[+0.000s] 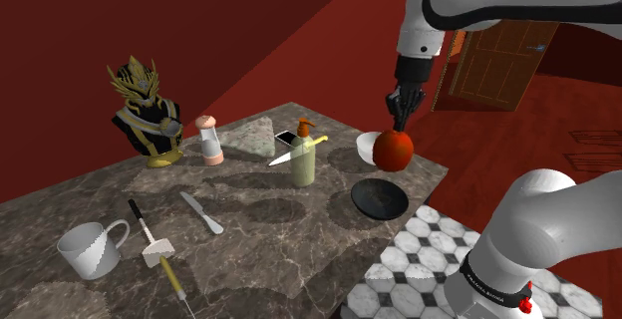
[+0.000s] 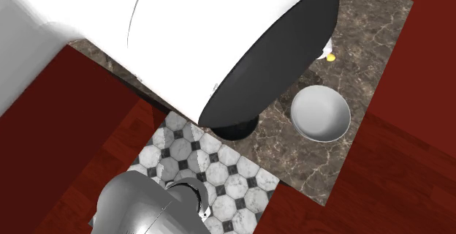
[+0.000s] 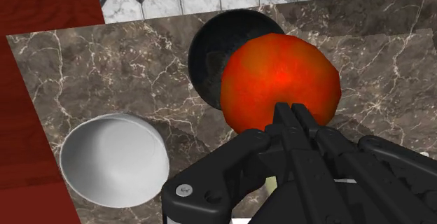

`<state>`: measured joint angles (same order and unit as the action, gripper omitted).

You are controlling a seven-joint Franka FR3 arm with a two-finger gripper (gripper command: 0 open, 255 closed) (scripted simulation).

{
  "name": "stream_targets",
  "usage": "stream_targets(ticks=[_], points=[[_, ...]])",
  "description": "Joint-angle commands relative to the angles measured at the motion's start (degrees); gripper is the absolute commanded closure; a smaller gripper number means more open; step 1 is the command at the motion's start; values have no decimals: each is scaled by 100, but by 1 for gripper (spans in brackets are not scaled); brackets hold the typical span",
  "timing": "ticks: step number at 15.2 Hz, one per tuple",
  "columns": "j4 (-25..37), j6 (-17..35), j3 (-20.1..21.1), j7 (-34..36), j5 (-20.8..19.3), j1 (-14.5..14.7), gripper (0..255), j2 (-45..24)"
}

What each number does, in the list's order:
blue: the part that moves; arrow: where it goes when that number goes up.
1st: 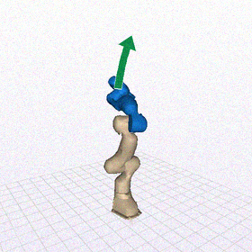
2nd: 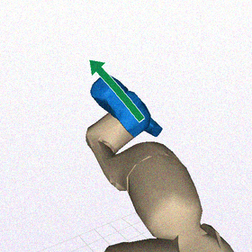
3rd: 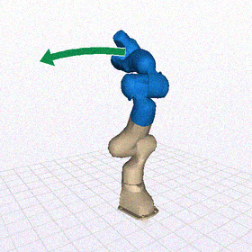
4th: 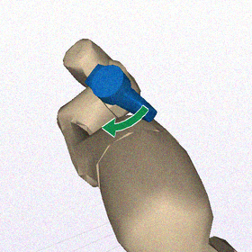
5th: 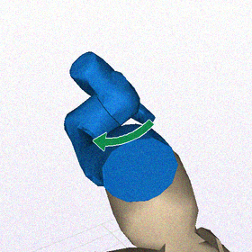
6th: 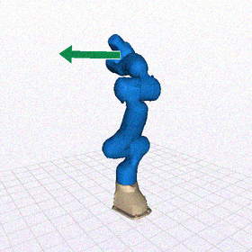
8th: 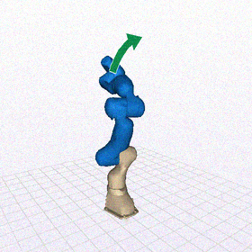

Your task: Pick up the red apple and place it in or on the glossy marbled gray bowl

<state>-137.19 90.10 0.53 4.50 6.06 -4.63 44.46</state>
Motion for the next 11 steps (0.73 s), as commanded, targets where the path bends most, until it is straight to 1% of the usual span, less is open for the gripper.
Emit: stream_targets(ticks=[1,11], points=[[-169,150,9,-9,7,1,255,22],[-984,886,31,-77,32,2,255,97]])
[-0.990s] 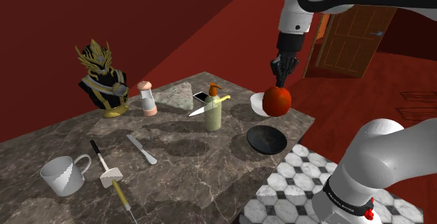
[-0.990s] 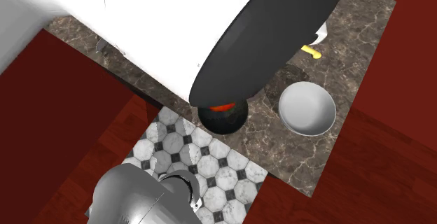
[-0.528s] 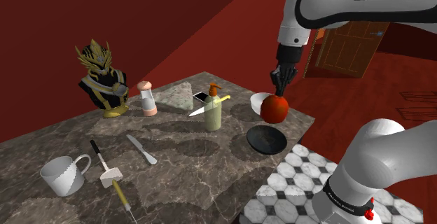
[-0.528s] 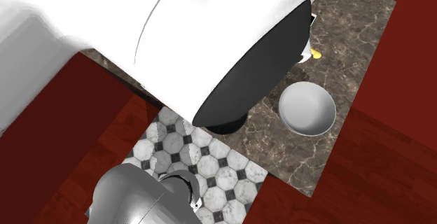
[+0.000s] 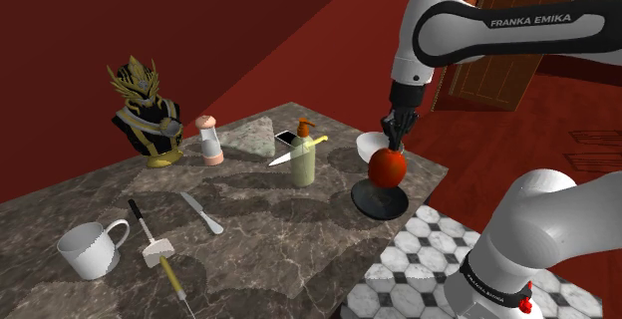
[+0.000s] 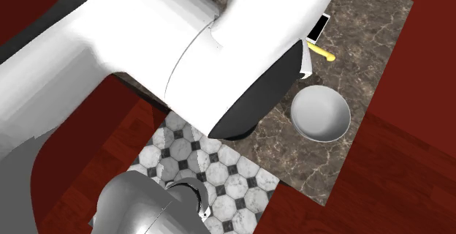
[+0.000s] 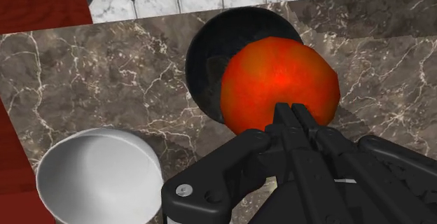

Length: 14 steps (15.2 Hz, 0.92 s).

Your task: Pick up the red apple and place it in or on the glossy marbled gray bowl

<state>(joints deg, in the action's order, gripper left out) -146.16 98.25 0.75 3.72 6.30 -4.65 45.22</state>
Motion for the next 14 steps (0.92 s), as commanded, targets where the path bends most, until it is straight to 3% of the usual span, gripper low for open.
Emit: stream_targets(ticks=[1,10,14], points=[[-164,148,12,-6,11,4,255,21],[-854,911,35,-76,49,13,255,-56],[-854,911,35,-76,49,13,255,-56]])
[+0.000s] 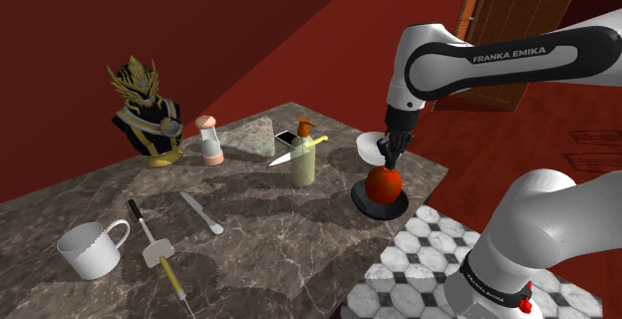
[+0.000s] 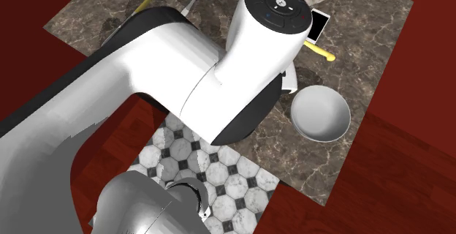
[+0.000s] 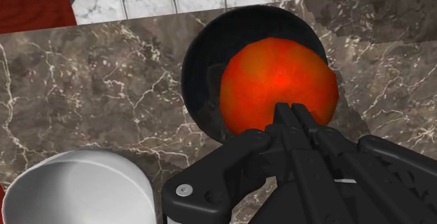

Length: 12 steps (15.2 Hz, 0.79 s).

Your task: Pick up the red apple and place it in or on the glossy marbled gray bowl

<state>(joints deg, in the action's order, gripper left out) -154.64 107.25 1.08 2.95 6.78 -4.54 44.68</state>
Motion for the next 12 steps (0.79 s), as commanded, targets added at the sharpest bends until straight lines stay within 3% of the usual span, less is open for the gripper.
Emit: stream_targets(ticks=[1,4,5,10,12], points=[[-6,11,2,1,2,1,255,-3],[-6,11,2,1,2,1,255,-3],[-6,11,2,1,2,1,0,-3],[-6,11,2,1,2,1,0,-3],[359,-389,-35,8,-40,-22,0,31]])
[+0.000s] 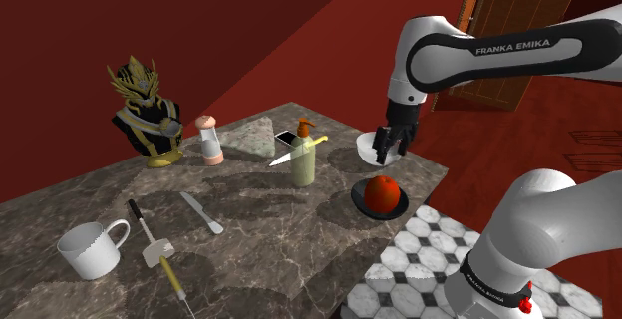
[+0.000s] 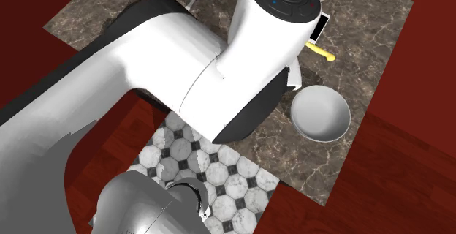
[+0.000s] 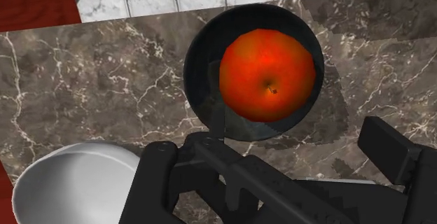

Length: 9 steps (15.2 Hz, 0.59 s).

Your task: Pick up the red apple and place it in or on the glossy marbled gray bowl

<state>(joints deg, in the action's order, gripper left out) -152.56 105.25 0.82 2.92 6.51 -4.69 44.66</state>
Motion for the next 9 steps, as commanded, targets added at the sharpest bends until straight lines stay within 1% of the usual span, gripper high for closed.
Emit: stream_targets(ticks=[1,2,9], points=[[342,-382,-28,14,-32,-16,0,35],[495,-531,-42,17,-46,-22,0,30],[495,-531,-42,17,-47,-22,0,30]])
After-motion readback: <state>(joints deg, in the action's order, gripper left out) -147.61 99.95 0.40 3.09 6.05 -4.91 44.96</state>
